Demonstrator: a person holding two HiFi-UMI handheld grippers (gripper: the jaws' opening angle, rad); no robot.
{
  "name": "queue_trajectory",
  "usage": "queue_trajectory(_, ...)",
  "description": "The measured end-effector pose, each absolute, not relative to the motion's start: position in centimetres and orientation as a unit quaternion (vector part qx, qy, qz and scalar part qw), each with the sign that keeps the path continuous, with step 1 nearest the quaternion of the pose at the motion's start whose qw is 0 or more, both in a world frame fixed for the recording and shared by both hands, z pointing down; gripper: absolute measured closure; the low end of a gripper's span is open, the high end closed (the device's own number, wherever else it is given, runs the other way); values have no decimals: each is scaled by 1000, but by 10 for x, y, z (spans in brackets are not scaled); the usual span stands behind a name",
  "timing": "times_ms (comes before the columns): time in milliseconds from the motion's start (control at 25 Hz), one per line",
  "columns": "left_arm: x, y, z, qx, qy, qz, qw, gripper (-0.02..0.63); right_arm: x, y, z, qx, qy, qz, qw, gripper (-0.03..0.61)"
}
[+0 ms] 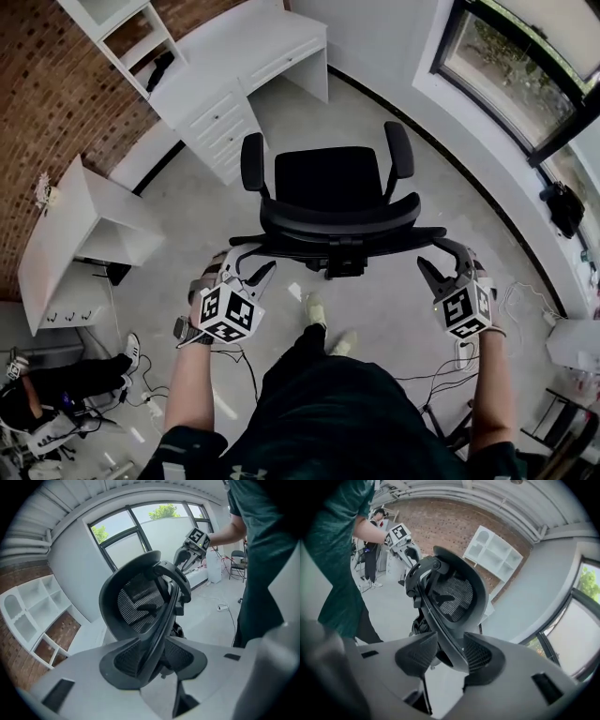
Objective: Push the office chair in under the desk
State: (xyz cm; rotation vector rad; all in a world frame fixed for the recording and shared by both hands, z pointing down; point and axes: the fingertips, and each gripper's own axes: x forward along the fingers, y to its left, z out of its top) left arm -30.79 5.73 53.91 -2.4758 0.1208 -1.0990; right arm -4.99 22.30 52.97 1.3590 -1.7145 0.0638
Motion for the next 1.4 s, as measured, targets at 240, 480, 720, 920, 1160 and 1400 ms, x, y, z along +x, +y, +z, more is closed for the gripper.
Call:
queue_trajectory(240,-315,45,561,-861,14,-444,249,443,-40,211,552,511,-673,13,534,400)
queue_trajectory(480,-304,39,583,-841,-13,-475,259,408,-28,206,574,469,-668,15,577,383)
queue_trajectory(720,-305,34,602,-815,-43,-503,286,399,-25,208,595,417,-651,7,634,382)
queue_trajectory(920,-306,26,612,-795,-38,-520,309,402,-21,197,618,394,-645,-2,654,388)
queue_trajectory(1160,-312,19,616,-778,-30,-543,314,420,-20,190,625,386,-637,-15,667,400)
queue_trajectory(1400,-312,9,638,-739,-45,-576,347,466,-15,188,637,363,-611,-34,703,450)
